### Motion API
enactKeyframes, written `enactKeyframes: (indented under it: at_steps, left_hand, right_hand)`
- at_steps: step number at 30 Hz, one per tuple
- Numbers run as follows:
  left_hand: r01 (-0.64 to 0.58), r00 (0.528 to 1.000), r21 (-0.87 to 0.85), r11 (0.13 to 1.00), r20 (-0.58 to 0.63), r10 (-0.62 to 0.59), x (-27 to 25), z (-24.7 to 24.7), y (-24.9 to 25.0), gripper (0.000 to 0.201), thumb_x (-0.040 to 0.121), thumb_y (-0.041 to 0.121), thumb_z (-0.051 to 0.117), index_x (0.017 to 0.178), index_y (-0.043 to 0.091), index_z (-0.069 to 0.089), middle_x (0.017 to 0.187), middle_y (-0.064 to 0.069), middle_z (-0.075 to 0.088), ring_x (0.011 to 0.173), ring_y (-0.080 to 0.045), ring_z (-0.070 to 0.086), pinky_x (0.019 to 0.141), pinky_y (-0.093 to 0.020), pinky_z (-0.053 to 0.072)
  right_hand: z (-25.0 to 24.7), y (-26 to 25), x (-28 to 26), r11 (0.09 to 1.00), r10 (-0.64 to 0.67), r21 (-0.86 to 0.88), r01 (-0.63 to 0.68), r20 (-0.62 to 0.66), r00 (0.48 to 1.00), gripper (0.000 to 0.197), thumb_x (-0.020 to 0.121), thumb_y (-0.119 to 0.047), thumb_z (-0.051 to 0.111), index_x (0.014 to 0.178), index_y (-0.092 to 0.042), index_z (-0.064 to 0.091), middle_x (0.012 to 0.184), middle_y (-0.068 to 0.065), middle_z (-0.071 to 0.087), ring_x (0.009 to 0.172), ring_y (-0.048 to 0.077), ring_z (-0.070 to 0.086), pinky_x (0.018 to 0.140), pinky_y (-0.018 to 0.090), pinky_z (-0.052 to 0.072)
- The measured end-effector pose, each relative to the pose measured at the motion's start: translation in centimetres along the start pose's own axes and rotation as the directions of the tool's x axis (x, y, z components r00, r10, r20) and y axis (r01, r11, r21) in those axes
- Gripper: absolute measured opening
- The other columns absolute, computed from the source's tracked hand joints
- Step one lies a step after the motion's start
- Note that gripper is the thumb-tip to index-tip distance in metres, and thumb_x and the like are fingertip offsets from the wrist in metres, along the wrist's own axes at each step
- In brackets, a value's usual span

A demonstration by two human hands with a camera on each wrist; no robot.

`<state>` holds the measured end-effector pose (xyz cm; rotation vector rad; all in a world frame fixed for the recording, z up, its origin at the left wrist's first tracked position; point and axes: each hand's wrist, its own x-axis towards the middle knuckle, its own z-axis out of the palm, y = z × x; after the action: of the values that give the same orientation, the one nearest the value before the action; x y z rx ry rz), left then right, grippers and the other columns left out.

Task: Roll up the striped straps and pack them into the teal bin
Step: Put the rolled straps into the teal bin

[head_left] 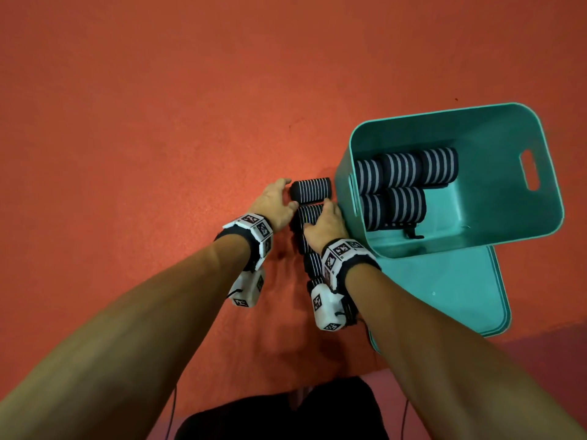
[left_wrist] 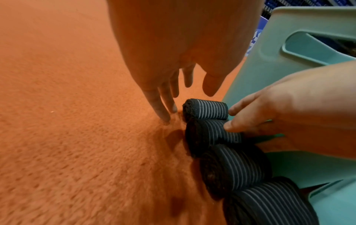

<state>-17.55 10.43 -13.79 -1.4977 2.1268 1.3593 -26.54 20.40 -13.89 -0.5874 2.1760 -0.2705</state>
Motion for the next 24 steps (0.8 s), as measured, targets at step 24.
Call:
enactKeyframes:
  at_steps: [24]
  left_hand:
    - [0.114, 0.993, 0.030, 0.993, 0.036, -0.115, 4.2, 2.1, 0.3, 0.037, 0.099, 0.029, 0.064, 0.130, 0.012, 0.055, 0.124, -0.007, 0.055, 0.115, -0.027, 0.057, 0.100, -0.039, 0.046]
  right_hand:
    - [0.1, 0.7, 1.7, 0.989, 0.028, 0.148, -0.019, -0.061, 0.998, 0.046, 0.095, -0.010, 0.065, 0.137, -0.019, 0.047, 0.135, 0.008, 0.049, 0.125, 0.028, 0.053, 0.097, 0.035, 0.045]
